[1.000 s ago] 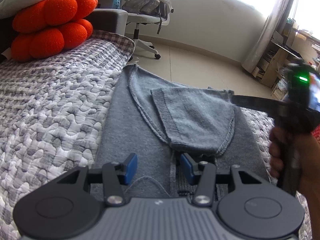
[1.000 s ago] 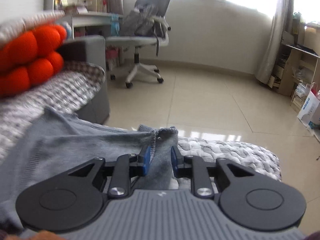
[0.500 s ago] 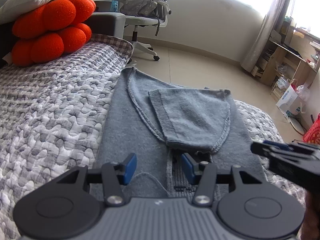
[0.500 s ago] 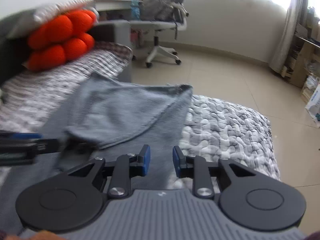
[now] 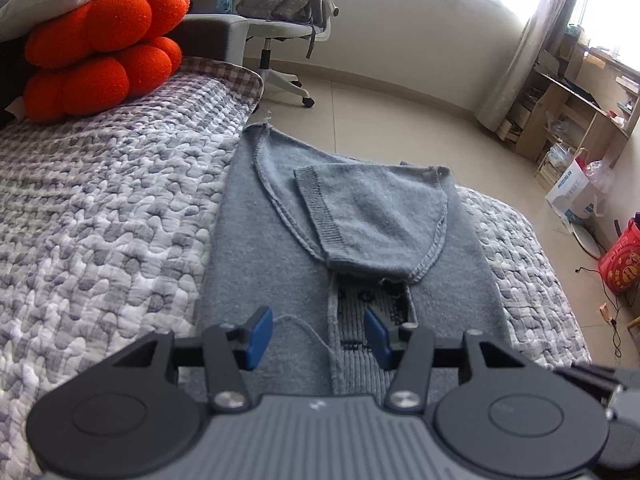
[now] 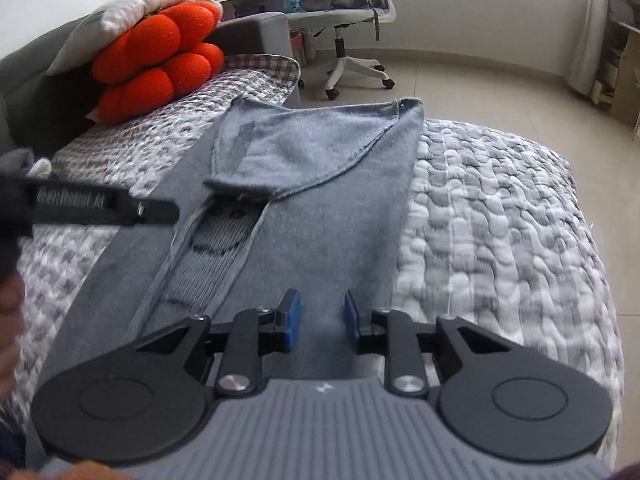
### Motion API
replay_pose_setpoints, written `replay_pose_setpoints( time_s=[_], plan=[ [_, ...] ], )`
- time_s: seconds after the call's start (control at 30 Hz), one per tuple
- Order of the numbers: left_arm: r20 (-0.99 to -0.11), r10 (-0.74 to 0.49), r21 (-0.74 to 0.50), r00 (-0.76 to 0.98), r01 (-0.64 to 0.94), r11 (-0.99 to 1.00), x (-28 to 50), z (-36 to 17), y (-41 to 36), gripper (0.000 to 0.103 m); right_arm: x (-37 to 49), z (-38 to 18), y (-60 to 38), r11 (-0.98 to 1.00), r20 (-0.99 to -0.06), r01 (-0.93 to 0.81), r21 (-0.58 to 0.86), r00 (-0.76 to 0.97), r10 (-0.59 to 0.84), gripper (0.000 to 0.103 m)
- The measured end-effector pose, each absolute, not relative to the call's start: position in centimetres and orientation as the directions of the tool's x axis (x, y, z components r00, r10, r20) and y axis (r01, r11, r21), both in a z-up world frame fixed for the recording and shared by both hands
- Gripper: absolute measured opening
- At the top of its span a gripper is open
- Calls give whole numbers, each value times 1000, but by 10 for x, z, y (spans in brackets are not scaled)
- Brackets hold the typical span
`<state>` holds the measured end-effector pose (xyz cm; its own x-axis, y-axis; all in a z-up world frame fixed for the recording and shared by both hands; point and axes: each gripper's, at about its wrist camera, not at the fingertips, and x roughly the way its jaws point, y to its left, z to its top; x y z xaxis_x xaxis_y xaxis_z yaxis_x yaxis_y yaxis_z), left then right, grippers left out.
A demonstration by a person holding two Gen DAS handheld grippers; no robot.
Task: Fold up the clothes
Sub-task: 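Move both open grippers back along the sweater to the ribbed hem end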
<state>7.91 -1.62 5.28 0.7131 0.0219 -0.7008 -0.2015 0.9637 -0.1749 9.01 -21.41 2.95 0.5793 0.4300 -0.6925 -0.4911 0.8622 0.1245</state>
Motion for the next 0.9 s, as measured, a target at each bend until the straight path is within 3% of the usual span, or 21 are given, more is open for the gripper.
replay_pose_setpoints(
  time_s=[0.57,0.9],
  plan=[
    [-698,39,-75,715,-127,989,43,61,-49,53,9,29,-233,860,-662,-489,147,597,453,30],
    [-704,51,-14,708,-86,996,-16,37,-56,56,-19,27,-242,855,-649,-491,166,599,469,30]
  ],
)
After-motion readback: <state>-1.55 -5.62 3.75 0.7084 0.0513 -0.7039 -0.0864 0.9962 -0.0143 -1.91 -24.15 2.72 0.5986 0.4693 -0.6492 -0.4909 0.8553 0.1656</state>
